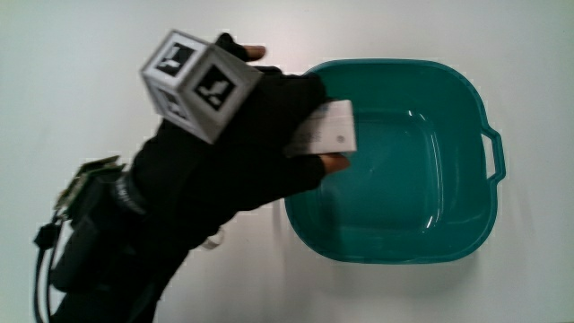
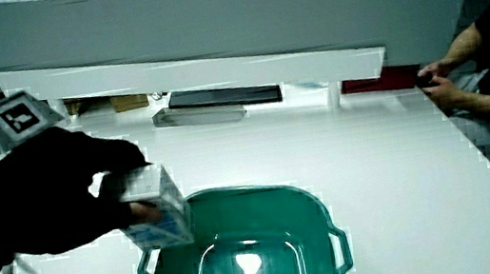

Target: Place milk

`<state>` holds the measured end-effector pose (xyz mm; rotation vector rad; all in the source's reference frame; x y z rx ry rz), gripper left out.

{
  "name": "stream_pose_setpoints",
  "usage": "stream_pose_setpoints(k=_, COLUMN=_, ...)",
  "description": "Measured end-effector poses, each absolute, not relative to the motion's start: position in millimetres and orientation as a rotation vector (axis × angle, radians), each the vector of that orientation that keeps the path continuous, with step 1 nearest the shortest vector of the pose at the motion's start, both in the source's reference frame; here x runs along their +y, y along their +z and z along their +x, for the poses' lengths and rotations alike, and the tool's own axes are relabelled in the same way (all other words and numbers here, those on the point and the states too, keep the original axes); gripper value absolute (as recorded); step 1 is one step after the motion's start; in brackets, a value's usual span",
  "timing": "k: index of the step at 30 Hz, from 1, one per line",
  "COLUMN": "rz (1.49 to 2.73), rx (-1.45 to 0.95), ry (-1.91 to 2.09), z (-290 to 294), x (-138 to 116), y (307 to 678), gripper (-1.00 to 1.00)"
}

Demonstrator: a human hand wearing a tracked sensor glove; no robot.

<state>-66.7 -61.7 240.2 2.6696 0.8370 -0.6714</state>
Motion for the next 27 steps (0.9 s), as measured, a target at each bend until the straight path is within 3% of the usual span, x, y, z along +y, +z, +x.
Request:
stream_pose_setpoints(k=1, rz=2.6, rx=0.701, ry=-0.765, z=-64.5, x=-60.8, y=245.5, gripper=0.0)
stream_pose_setpoints(k=3, rz=2.65, rx=0.813, ry=-0.654, z=-57.6, x=-62.4, y=248.8, gripper=0.0)
stream_pose_setpoints(k=4, rz=2.591, rx=0.769, ry=-0.782, z=-54.6, x=-61.5, y=250.6, gripper=0.0)
stream_pose_setpoints(k=5, rz=2.654, rx=0.915, ry=-0.672, z=-50.2, x=-61.6, y=245.2, gripper=0.0)
stream_pose_setpoints(k=6, rz=2.615, rx=0.814, ry=-0.721, z=-48.5, x=-60.4, y=247.8, gripper=0.0)
stream_pose_setpoints(k=10, rz=2.656, rx=0.904, ry=-0.616, z=-38.1, x=-60.0, y=263.6, gripper=0.0)
stream_pose_setpoints(k=14, rz=2.587, rx=0.937, ry=-0.669, z=-25.8, x=-57.7, y=276.2, gripper=0.0)
stream_pose_setpoints(k=16, rz=2.523, rx=0.832, ry=-0.698, z=-21.9, x=-55.4, y=279.5, gripper=0.0)
stream_pose_setpoints(k=19, rz=2.543, rx=0.884, ry=-0.654, z=-15.1, x=-54.4, y=292.9, gripper=0.0)
stream_pose_setpoints(k=27, rz=2.434, rx=0.814, ry=-0.668, z=-0.4, x=-47.5, y=311.0, gripper=0.0)
